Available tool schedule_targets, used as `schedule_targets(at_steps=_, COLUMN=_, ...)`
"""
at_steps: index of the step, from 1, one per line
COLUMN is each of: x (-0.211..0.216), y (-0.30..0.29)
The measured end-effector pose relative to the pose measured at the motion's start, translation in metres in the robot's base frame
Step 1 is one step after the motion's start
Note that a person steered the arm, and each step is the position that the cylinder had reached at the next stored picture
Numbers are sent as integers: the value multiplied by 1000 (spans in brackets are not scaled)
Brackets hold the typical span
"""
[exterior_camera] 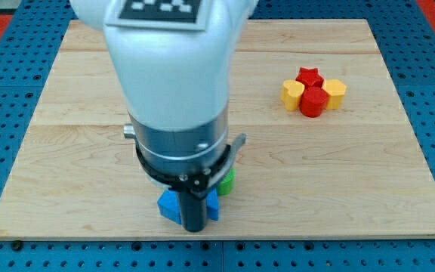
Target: Move the green star towards the top side
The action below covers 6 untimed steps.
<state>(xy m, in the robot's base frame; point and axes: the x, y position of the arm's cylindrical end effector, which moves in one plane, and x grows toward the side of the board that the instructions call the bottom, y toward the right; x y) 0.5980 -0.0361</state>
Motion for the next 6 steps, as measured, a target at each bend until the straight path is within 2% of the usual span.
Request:
schedule_targets(at_steps=2, x=-62, y=-12)
schedule_targets(at_steps=3, x=-89, y=-54)
schedule_targets(at_steps=4, x=-132, y=-51)
schedule_targets(at_steps=5, x=-148, y=-28)
schedule_targets(at_steps=6, x=-135, y=35)
